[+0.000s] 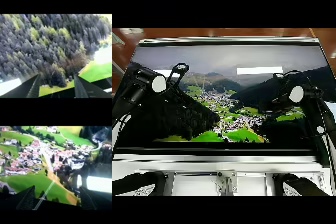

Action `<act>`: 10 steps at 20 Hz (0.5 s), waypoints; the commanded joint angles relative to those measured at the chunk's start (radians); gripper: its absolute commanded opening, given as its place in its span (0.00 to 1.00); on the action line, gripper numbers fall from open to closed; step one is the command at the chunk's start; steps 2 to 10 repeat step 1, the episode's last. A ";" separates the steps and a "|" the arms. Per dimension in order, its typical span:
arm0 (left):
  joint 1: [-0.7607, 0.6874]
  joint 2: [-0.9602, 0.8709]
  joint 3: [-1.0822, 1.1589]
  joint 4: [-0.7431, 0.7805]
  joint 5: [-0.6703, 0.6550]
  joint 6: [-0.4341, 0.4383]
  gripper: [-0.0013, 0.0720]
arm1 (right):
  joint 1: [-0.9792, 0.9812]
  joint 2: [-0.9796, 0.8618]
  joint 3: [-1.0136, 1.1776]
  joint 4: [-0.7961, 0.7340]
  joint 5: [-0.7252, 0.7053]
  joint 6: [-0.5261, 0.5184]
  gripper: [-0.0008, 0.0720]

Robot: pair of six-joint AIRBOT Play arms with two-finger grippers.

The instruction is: Fold the shirts.

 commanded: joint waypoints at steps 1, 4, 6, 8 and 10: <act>0.000 0.000 0.001 0.000 0.000 0.000 0.70 | 0.001 -0.001 0.001 -0.001 0.000 0.000 0.94; 0.000 0.000 0.001 0.000 0.000 0.000 0.70 | 0.001 -0.001 0.001 -0.001 0.000 0.000 0.94; 0.000 0.000 0.001 0.000 0.000 0.000 0.70 | 0.001 -0.001 0.001 -0.001 0.000 0.000 0.94; 0.000 0.000 0.001 0.000 0.000 0.000 0.70 | 0.001 -0.001 0.001 -0.001 0.000 0.000 0.94; 0.000 0.000 0.001 0.000 0.000 0.000 0.70 | 0.001 -0.001 0.001 -0.001 0.000 0.000 0.94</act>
